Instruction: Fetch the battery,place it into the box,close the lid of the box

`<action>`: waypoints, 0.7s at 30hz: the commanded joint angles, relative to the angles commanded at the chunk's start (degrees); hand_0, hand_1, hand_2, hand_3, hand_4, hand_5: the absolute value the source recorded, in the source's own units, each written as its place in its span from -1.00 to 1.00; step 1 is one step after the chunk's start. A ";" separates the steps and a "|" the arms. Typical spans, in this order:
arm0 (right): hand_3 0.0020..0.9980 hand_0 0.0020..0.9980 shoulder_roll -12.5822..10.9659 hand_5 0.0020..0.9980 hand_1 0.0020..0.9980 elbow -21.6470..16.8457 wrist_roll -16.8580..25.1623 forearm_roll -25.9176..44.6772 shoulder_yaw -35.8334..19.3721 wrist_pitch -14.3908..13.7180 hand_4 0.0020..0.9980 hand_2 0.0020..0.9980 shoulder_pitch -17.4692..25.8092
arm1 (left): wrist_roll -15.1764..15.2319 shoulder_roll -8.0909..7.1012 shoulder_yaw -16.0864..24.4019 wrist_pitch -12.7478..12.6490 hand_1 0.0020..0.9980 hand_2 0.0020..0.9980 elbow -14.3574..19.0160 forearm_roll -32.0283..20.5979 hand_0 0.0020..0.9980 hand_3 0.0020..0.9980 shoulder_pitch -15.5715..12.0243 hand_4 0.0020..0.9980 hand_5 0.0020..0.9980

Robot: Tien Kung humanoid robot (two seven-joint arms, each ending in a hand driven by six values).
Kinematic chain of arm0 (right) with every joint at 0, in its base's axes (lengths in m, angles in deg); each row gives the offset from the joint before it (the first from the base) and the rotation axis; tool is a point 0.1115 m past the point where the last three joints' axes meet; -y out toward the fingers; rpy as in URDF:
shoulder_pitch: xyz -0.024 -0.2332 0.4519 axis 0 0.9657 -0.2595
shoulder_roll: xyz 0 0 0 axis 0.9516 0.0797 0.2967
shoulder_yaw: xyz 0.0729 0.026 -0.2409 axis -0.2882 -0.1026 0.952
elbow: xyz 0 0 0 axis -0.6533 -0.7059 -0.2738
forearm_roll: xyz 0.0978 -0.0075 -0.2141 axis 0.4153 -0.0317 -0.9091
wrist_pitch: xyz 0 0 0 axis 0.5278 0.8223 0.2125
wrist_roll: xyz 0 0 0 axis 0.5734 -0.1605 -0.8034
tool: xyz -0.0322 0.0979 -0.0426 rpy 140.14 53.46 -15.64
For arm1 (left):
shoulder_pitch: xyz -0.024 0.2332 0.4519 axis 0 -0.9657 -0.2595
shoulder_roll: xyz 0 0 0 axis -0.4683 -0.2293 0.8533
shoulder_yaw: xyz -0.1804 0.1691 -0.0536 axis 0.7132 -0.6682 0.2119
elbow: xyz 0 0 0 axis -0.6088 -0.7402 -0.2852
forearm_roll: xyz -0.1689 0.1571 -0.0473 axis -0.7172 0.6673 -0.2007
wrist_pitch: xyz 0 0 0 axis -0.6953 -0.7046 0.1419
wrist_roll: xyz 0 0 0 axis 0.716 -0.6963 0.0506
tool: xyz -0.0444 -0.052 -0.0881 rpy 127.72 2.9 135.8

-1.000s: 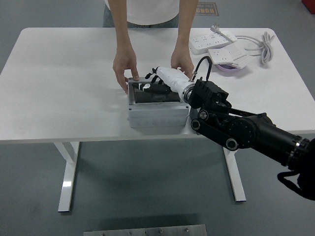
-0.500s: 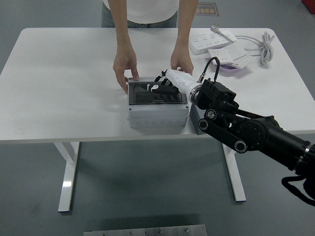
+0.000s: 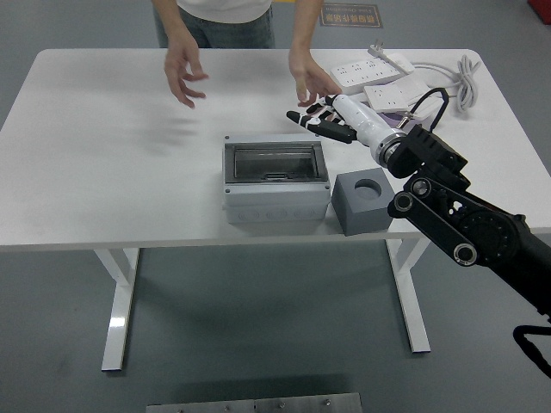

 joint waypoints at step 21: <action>0.20 -0.23 3.64 -0.41 -0.02 -0.44 29.97 29.87 -22.07 -5.63 0.50 0.12 17.91 | 0.00 1.88 -1.24 -0.50 0.83 0.71 -0.01 -1.94 0.73 0.74 -0.35 0.82 0.78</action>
